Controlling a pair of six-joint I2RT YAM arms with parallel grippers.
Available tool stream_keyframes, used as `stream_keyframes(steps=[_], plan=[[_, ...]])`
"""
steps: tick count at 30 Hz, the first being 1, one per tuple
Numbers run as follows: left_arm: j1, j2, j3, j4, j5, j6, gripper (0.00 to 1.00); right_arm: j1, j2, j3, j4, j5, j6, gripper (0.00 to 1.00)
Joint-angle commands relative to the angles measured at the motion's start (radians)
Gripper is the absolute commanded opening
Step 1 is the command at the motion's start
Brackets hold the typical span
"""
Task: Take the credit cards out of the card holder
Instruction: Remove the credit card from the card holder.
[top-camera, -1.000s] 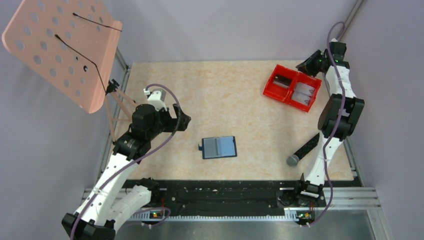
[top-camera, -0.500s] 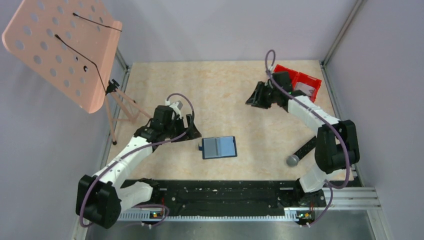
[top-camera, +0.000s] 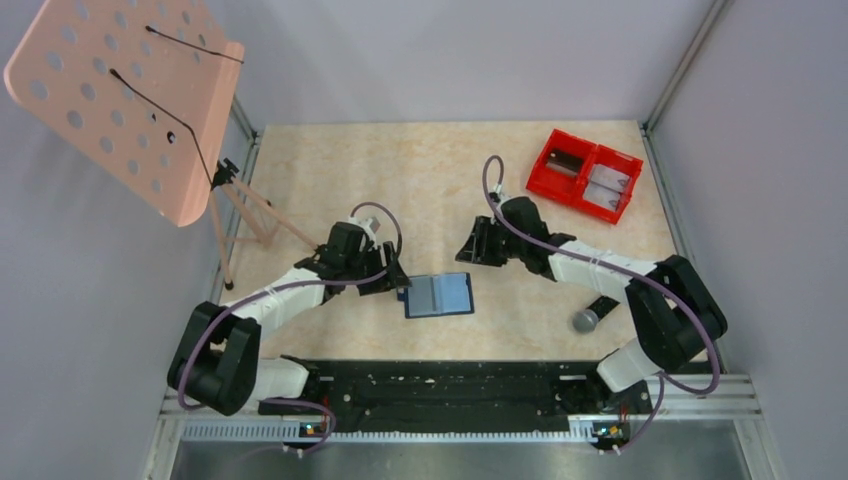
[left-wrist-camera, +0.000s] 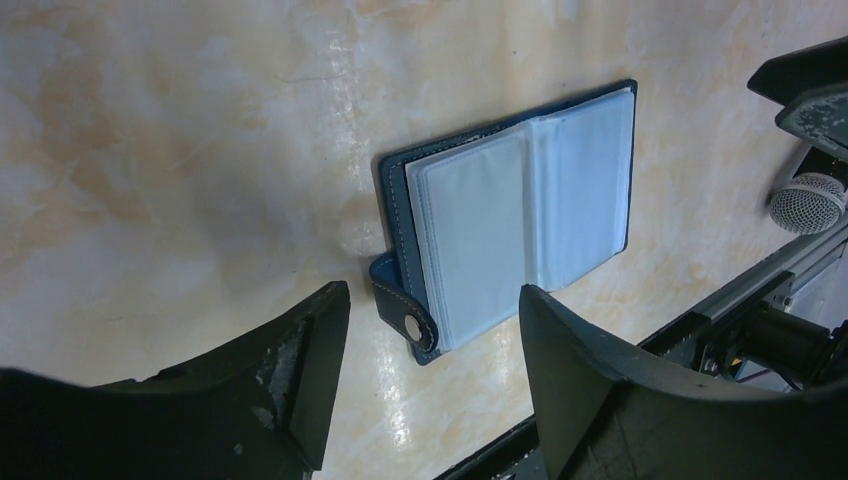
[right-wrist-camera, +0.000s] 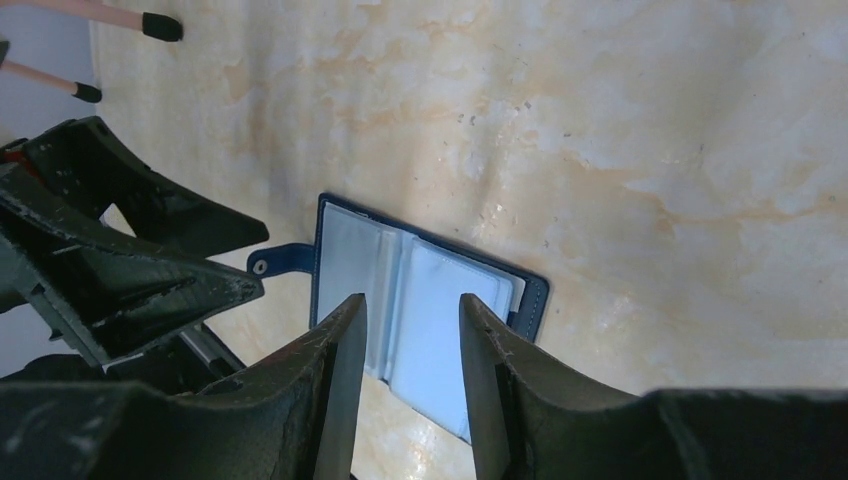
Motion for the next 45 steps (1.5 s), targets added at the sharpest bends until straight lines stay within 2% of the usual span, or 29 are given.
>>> stream_keyframes(steps=[1, 6, 15, 17, 18, 19, 22, 24, 28, 32, 35, 41, 44, 45], plan=[[-0.012, 0.037, -0.015, 0.120, 0.017, -0.012, 0.67, 0.032, -0.077, -0.030, 0.109, 0.052, 0.010, 0.39], [-0.023, 0.072, -0.015, 0.133, 0.040, -0.021, 0.56, 0.112, -0.082, -0.047, 0.100, 0.106, 0.039, 0.38], [-0.031, 0.060, -0.029, 0.151, 0.118, -0.038, 0.11, 0.211, -0.063, -0.046, 0.104, 0.157, 0.073, 0.46], [-0.031, 0.053, -0.036, 0.163, 0.134, -0.043, 0.06, 0.229, -0.058, -0.044, 0.105, 0.168, 0.075, 0.49], [-0.032, 0.049, -0.037, 0.160, 0.131, -0.044, 0.07, 0.235, -0.051, -0.041, 0.100, 0.177, 0.073, 0.49], [-0.033, 0.046, -0.035, 0.143, 0.112, -0.043, 0.11, 0.238, -0.047, -0.039, 0.095, 0.182, 0.073, 0.49], [-0.039, 0.026, -0.036, 0.096, 0.017, -0.033, 0.45, 0.240, -0.041, -0.039, 0.095, 0.183, 0.075, 0.49], [-0.044, 0.011, -0.043, 0.094, -0.001, -0.028, 0.56, 0.238, -0.042, -0.037, 0.092, 0.186, 0.072, 0.49], [-0.074, 0.003, -0.033, 0.060, -0.064, -0.016, 0.64, 0.239, -0.044, -0.040, 0.096, 0.194, 0.074, 0.49], [-0.108, 0.029, -0.016, 0.031, -0.126, 0.005, 0.64, 0.239, -0.035, -0.040, 0.106, 0.188, 0.077, 0.48], [-0.111, 0.050, -0.013, 0.038, -0.127, 0.008, 0.56, 0.240, -0.029, -0.040, 0.110, 0.181, 0.086, 0.48], [-0.110, -0.007, -0.020, 0.060, -0.091, -0.005, 0.13, 0.253, -0.022, -0.034, 0.098, 0.195, 0.090, 0.49], [-0.110, -0.059, -0.038, 0.099, -0.044, -0.029, 0.01, 0.264, -0.006, -0.026, 0.091, 0.196, 0.089, 0.51], [-0.110, -0.078, -0.046, 0.117, -0.020, -0.042, 0.00, 0.269, 0.002, -0.023, 0.088, 0.199, 0.090, 0.51]])
